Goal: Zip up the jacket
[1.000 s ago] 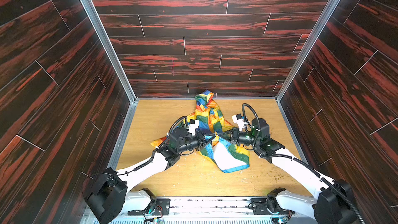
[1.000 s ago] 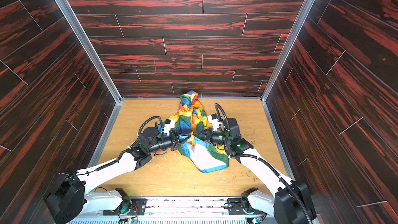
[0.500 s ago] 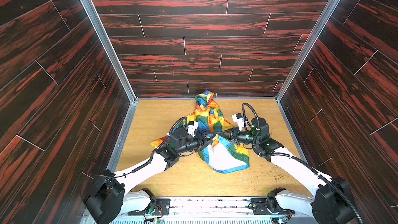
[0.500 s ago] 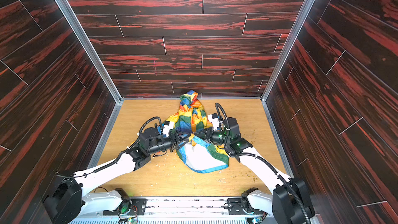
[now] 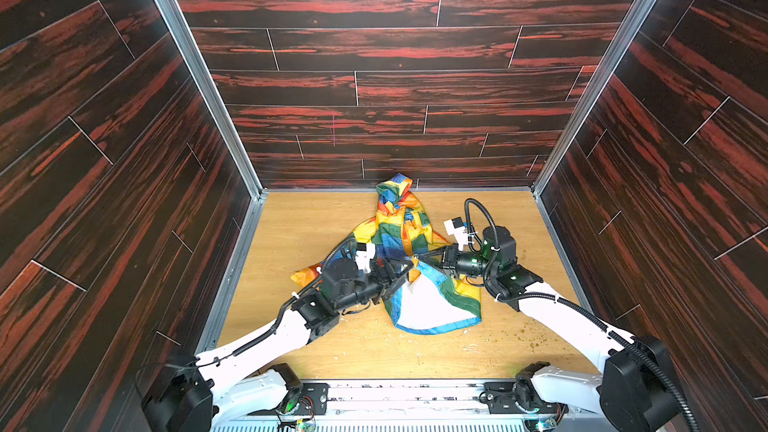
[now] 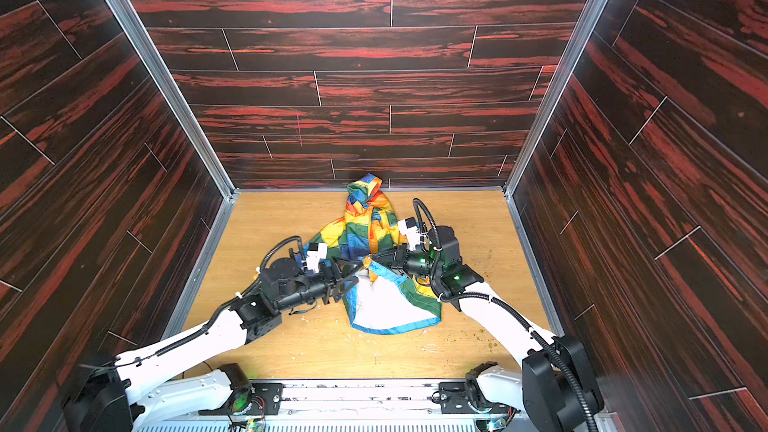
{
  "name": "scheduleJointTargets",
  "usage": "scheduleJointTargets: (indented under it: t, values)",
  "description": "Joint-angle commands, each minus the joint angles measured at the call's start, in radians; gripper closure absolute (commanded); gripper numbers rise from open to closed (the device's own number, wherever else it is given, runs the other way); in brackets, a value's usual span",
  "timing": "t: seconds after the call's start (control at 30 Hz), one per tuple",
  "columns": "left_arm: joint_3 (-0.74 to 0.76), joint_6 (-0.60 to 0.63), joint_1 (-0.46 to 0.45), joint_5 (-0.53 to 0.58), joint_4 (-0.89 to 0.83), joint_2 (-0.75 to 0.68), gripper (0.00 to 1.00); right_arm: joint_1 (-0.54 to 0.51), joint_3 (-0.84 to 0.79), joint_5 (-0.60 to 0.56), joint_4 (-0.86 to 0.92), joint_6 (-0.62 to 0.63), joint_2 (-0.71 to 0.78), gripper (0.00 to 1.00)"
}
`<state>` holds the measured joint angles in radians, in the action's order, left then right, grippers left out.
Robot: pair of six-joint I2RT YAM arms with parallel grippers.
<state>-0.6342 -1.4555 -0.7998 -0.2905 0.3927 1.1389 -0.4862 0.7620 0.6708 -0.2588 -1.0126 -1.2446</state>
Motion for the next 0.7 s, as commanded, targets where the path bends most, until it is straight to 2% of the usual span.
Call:
scheduleJointTargets:
  t: [0.0, 0.3, 0.4, 0.67]
  values:
    - [-0.004, -0.056, -0.040, 0.082, 0.119, 0.051, 0.23, -0.005, 0.008, 0.013, -0.028, -0.007, -0.012, 1.00]
    - [0.016, -0.050, -0.064, 0.215, 0.201, 0.085, 0.26, -0.005, -0.009, 0.019, -0.024, -0.011, 0.017, 1.00]
    - [0.014, -0.054, -0.064, 0.229, 0.254, 0.116, 0.28, -0.005, -0.015, 0.023, -0.025, -0.014, 0.025, 1.00]
    - [0.010, -0.068, -0.064, 0.230, 0.317, 0.162, 0.43, -0.005, -0.030, 0.022, -0.018, -0.014, 0.048, 1.00]
